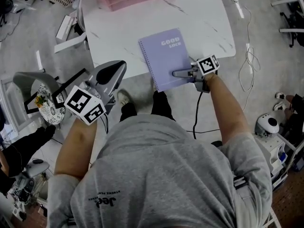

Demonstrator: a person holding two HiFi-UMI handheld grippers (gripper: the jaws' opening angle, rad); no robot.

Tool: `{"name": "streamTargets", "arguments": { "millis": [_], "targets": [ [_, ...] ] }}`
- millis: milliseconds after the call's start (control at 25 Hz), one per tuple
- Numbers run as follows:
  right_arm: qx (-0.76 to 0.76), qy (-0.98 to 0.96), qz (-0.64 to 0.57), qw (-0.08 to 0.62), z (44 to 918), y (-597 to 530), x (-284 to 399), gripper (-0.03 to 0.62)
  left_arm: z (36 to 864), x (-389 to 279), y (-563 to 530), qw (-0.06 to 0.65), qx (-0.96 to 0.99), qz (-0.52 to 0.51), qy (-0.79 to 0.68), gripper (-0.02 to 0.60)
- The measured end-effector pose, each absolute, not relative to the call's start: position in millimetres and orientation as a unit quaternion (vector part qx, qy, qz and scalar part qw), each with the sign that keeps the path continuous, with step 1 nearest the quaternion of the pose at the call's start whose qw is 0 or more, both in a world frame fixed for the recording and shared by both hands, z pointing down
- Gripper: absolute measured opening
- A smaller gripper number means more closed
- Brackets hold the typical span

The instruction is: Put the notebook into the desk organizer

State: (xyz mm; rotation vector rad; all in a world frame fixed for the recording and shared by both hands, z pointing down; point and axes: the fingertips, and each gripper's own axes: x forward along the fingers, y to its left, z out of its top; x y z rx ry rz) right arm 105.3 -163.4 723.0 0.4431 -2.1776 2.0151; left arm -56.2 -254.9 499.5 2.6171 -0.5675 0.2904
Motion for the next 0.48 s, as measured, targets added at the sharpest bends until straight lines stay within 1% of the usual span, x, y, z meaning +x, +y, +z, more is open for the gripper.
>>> {"name": "streamTargets", "arguments": {
  "millis": [80, 120, 160, 200, 280, 320, 400, 480],
  "targets": [
    [0.135, -0.721, 0.676, 0.072, 722.8, -159.7, 98.5, 0.351, 501.3, -57.2, -253.1, 0.225, 0.947, 0.107, -0.205, 0.055],
    [0.133, -0.718, 0.679, 0.076, 723.8, -158.0, 96.3, 0.306, 501.6, -57.6, -252.5, 0.226, 0.946, 0.107, -0.205, 0.055],
    [0.133, -0.716, 0.681, 0.079, 724.1, -156.5, 94.7, 0.230, 501.4, -57.9, -252.2, 0.226, 0.946, 0.107, -0.205, 0.055],
    [0.133, -0.715, 0.682, 0.078, 722.2, -155.5, 93.4, 0.191, 500.9, -58.4, -251.9, 0.226, 0.946, 0.106, -0.204, 0.055],
    [0.135, -0.718, 0.679, 0.071, 712.8, -154.4, 91.4, 0.076, 499.3, -60.4, -251.1, 0.226, 0.947, 0.103, -0.204, 0.055],
    [0.138, -0.720, 0.676, 0.070, 707.0, -153.5, 90.3, 0.049, 498.2, -62.2, -250.8, 0.226, 0.947, 0.102, -0.204, 0.055],
    [0.150, -0.732, 0.660, 0.079, 694.5, -151.6, 88.0, 0.041, 495.6, -67.1, -250.3, 0.227, 0.947, 0.098, -0.206, 0.055],
    [0.172, -0.760, 0.616, 0.115, 681.4, -152.5, 88.2, 0.035, 491.7, -71.6, -249.7, 0.228, 0.947, 0.093, -0.207, 0.055]
  ]
}}
